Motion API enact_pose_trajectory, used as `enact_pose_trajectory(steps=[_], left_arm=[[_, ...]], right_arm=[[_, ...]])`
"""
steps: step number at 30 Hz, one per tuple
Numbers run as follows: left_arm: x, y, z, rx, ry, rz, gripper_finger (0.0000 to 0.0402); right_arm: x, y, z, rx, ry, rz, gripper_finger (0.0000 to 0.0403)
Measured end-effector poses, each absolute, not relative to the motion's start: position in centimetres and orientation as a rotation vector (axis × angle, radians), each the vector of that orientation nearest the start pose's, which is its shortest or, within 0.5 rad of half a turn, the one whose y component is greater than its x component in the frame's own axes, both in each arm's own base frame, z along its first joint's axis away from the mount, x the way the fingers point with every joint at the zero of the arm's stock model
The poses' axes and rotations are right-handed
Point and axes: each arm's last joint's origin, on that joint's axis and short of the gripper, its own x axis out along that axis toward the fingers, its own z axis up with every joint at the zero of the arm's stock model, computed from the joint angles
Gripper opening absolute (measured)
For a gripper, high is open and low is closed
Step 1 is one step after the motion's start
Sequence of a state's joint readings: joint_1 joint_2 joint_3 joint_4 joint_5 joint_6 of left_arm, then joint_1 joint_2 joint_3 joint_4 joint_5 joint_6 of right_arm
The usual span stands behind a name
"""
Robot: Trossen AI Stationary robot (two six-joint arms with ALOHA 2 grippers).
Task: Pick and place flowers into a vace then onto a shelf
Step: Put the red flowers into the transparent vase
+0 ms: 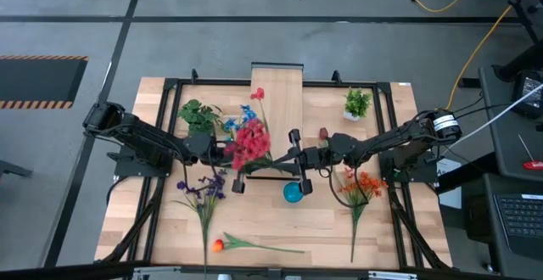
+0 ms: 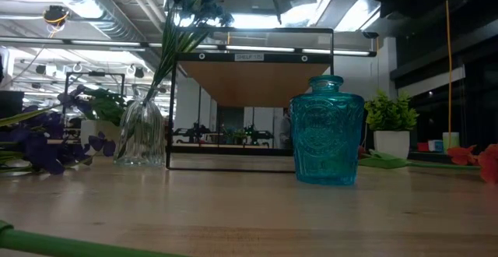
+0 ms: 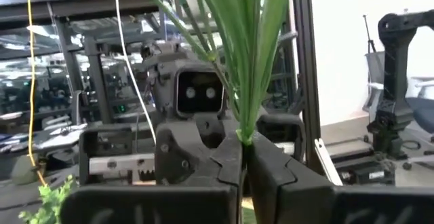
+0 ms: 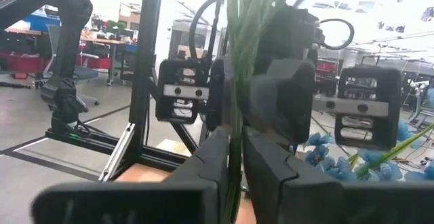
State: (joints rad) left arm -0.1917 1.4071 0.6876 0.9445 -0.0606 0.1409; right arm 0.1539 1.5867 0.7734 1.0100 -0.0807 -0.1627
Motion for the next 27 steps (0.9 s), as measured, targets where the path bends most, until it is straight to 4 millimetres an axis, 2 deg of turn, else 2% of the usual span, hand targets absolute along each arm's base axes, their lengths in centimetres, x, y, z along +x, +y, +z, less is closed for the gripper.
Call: enact_pose_trajectory(steps=[7,15,20,25,27], left_arm=[[28.5,-5.8,27.4,0.105,-0.223,-0.106,0.0005],[25.6,-6.7,29.4,0.091,-0.164,-0.007,0.0004],[23.1,-7.6,30.2,0.092,-0.141,0.087,0.0004],[21.0,-9.2,30.9,0.14,-0.123,0.116,0.0004],[20.4,-9.7,31.0,0.14,-0.11,0.178,0.0004]], right_arm=[[32.6,5.9,25.0,-0.152,-0.217,0.235,0.0094],[31.6,5.8,26.2,-0.15,-0.196,0.24,0.0107],[30.8,6.1,26.9,-0.159,-0.15,0.255,0.0078],[30.7,6.3,26.2,-0.187,-0.061,0.271,0.0014],[30.6,6.4,26.1,-0.19,-0.053,0.274,0.0007]])
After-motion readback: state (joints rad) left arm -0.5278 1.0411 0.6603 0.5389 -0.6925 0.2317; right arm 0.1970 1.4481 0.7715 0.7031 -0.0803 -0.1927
